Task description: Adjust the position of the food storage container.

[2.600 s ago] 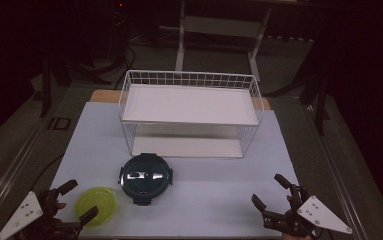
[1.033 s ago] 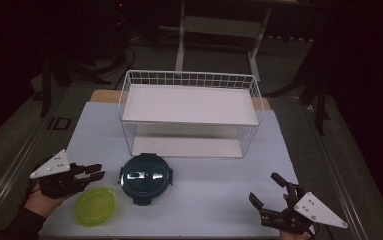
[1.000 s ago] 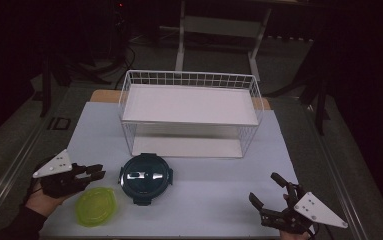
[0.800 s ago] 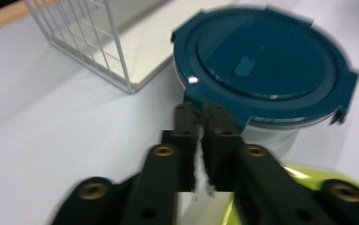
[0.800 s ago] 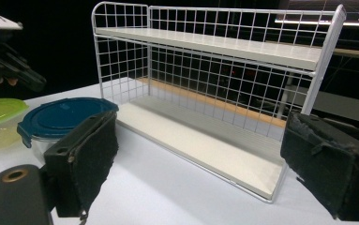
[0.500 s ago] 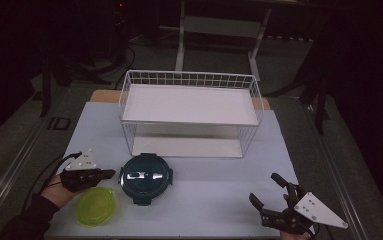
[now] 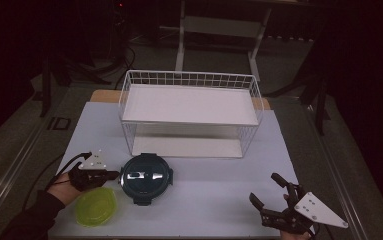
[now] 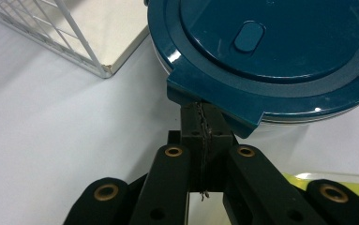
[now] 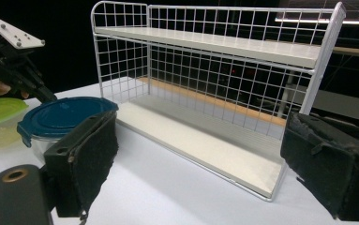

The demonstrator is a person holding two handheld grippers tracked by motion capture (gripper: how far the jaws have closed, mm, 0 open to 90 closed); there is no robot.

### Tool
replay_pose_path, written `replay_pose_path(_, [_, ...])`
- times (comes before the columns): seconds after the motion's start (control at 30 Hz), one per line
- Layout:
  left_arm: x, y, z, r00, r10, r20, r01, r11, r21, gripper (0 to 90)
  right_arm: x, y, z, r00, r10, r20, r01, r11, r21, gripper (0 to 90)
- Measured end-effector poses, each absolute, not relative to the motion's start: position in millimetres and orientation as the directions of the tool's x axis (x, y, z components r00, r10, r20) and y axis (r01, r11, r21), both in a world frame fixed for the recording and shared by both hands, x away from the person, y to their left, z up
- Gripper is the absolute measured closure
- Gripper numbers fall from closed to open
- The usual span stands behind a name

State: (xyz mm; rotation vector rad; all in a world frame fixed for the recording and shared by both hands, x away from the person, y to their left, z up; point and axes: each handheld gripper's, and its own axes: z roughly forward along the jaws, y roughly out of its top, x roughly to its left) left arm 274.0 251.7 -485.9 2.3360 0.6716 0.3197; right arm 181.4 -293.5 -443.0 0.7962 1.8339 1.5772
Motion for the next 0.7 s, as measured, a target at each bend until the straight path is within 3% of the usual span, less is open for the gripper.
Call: replay_pose_path(0.7, [284.9, 200.5, -479.4, 0.882, 0.469, 0.043, 0.34, -0.698, 0.631, 88.6, 182.1, -292.7, -443.2, -0.654, 0.755, -0.046, 0.071, 0.121, 0.99, 10.9])
